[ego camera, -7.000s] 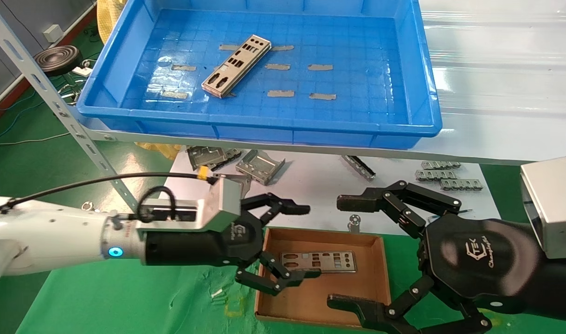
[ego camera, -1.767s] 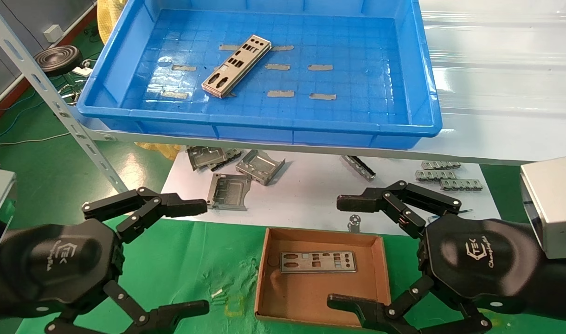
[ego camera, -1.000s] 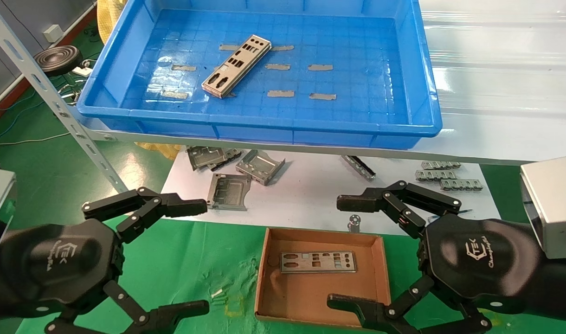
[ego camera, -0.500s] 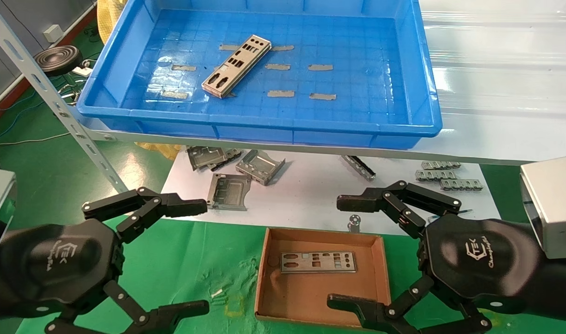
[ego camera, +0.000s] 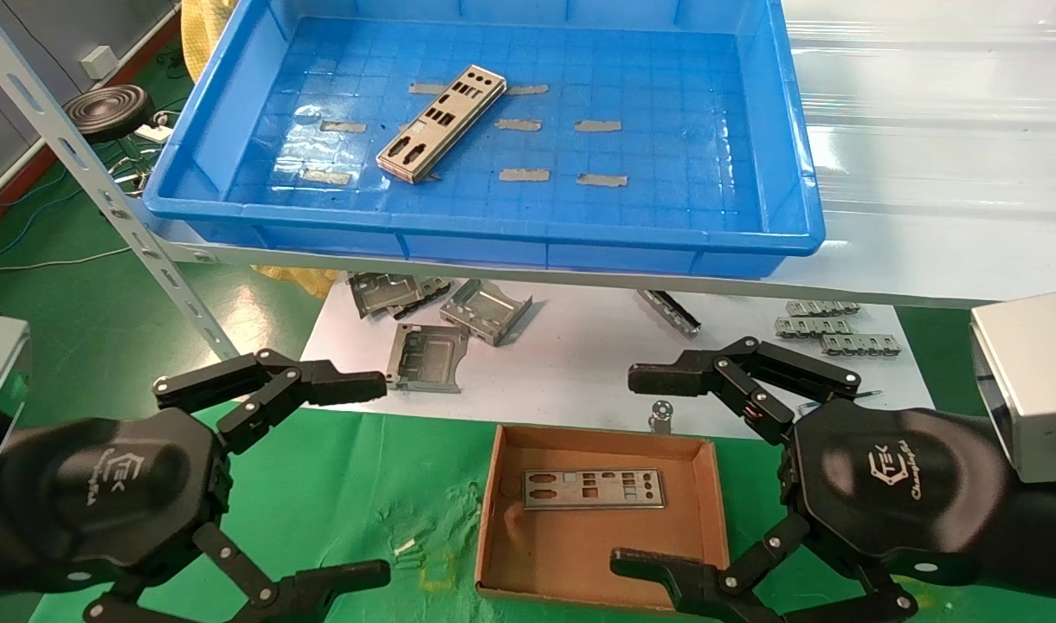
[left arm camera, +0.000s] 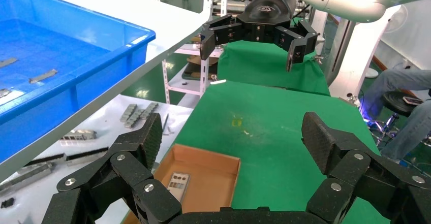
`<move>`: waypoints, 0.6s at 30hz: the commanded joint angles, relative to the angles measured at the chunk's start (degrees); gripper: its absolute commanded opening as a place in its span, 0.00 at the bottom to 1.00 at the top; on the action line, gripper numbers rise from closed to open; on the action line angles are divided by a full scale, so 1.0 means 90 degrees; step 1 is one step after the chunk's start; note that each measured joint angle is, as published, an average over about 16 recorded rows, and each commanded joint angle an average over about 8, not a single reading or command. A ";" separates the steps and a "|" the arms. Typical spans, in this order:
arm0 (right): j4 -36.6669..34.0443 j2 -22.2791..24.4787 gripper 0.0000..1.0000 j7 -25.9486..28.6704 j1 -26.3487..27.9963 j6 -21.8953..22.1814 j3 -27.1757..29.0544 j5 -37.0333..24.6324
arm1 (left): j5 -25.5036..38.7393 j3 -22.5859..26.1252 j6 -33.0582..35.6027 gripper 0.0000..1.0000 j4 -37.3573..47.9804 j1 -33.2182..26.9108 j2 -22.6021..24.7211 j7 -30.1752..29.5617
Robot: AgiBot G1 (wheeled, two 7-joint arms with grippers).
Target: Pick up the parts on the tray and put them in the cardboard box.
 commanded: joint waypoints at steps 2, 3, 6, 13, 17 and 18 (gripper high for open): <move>0.0000 0.0000 1.00 0.0000 0.0000 0.0000 0.0000 0.0000 | 0.0000 0.0000 0.0000 1.00 0.0000 0.0000 0.0000 0.0000; 0.0000 0.0000 1.00 0.0000 0.0000 0.0000 0.0000 0.0000 | 0.0000 0.0000 0.0000 1.00 0.0000 0.0000 0.0000 0.0000; 0.0000 0.0000 1.00 0.0000 0.0000 0.0000 0.0000 0.0000 | 0.0000 0.0000 0.0000 1.00 0.0000 0.0000 0.0000 0.0000; 0.0000 0.0000 1.00 0.0000 0.0000 0.0000 0.0000 0.0000 | 0.0000 0.0000 0.0000 1.00 0.0000 0.0000 0.0000 0.0000; 0.0000 0.0000 1.00 0.0000 0.0000 0.0000 0.0000 0.0000 | 0.0000 0.0000 0.0000 1.00 0.0000 0.0000 0.0000 0.0000; 0.0000 0.0000 1.00 0.0000 0.0000 0.0000 0.0000 0.0000 | 0.0000 0.0000 0.0000 1.00 0.0000 0.0000 0.0000 0.0000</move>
